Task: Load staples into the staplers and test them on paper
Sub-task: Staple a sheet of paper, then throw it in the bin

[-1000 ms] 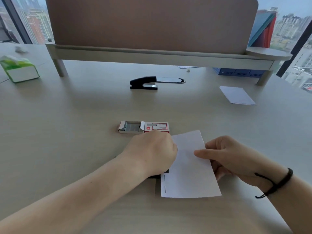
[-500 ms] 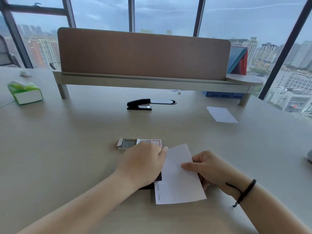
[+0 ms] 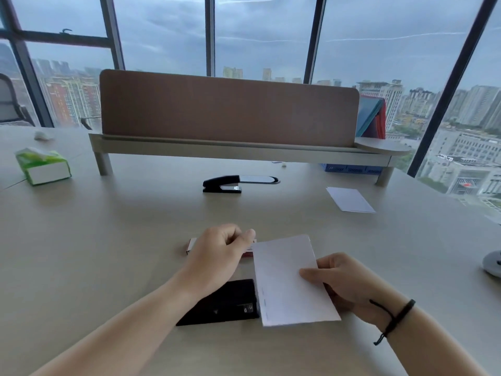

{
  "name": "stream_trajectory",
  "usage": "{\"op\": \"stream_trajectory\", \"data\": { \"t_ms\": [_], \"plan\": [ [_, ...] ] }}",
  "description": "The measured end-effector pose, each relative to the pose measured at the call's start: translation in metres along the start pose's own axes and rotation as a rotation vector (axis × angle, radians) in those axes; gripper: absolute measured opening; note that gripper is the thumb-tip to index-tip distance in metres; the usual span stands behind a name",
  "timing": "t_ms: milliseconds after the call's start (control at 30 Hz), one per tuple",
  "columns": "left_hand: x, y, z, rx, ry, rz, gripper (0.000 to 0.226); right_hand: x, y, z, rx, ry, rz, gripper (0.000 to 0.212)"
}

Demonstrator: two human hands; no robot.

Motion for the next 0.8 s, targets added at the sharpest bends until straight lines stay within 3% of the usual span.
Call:
{"op": "stream_trajectory", "data": {
  "t_ms": [133, 333, 467, 667, 800],
  "plan": [
    [0.005, 0.012, -0.001, 0.049, -0.111, -0.098, 0.012, 0.010, 0.019, -0.007, 0.130, 0.017, 0.043, 0.021],
    [0.006, 0.022, 0.003, 0.290, -0.440, -0.099, 0.024, 0.033, 0.006, -0.038, 0.271, 0.062, -0.041, 0.023],
    [0.012, 0.030, 0.002, 0.260, -0.559, -0.045, 0.024, 0.050, -0.007, -0.058, 0.321, 0.063, -0.102, 0.021],
    [0.019, 0.040, -0.012, 0.195, -0.486, 0.048, 0.013, 0.066, -0.021, -0.063, 0.278, 0.053, -0.145, 0.021],
    [0.024, 0.043, -0.031, -0.106, -0.151, 0.007, 0.007, 0.066, -0.023, -0.050, 0.353, 0.103, -0.086, 0.024]
  ]
}}
Point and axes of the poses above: each hand's wrist, its own x-axis towards the middle knuckle, its own y-axis out of the back of the hand, z = x × y, the point moved 5 cm from there along x, towards the middle knuckle, and after that the axes turned 4 degrees about y, right-handed, at the moved point
